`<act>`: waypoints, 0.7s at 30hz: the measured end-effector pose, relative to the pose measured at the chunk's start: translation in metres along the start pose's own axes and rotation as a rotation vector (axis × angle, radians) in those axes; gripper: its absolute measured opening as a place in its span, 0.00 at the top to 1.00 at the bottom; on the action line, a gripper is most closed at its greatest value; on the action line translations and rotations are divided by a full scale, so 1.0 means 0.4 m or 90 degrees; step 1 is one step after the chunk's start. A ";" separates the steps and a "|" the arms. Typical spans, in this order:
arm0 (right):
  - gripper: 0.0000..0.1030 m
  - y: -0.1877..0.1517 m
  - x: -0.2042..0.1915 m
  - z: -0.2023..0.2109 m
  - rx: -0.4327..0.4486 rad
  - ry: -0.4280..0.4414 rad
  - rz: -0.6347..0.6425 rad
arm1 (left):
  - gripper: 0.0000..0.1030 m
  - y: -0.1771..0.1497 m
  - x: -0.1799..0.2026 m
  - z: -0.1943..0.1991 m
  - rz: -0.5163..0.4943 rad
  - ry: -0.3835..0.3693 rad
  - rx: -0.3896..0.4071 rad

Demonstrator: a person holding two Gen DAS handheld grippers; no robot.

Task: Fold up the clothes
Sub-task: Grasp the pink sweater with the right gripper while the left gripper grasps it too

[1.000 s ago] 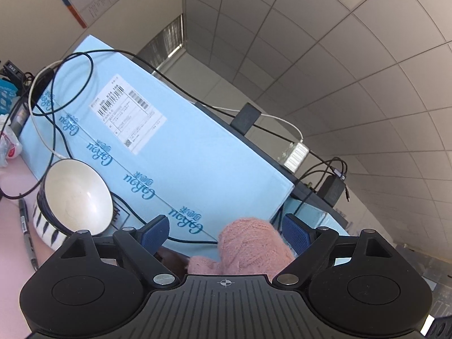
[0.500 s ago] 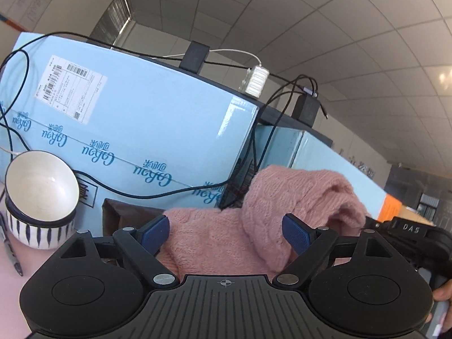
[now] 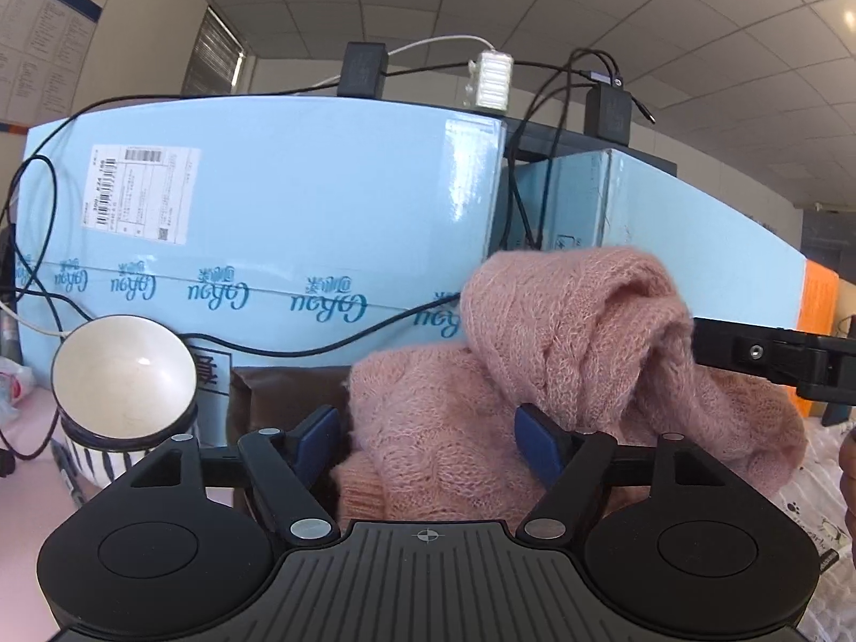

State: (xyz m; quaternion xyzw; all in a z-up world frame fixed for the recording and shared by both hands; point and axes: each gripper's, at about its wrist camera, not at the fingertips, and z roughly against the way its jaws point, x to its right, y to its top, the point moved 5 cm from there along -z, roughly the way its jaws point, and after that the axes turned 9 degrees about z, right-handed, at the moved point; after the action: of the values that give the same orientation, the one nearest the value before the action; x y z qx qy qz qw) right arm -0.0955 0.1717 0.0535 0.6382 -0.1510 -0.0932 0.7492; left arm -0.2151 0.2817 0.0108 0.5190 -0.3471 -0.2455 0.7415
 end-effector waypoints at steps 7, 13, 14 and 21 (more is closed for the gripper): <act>0.77 -0.026 -0.029 -0.026 -0.038 0.005 0.020 | 0.82 0.001 0.073 0.031 -0.077 -0.030 0.049; 0.97 0.010 0.012 0.079 0.035 -0.008 -0.054 | 0.83 0.024 0.158 0.104 -0.093 -0.108 0.113; 0.97 0.024 0.018 0.108 0.053 -0.007 -0.059 | 0.84 0.027 0.180 0.121 -0.099 -0.126 0.123; 0.97 0.061 0.084 0.314 0.124 -0.043 -0.059 | 0.84 -0.005 0.370 0.194 -0.163 -0.241 0.128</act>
State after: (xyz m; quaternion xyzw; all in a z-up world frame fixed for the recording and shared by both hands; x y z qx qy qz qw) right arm -0.1085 0.0481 0.0987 0.7110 -0.1545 -0.1338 0.6728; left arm -0.1803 0.1274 0.0643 0.5749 -0.4340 -0.3947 0.5704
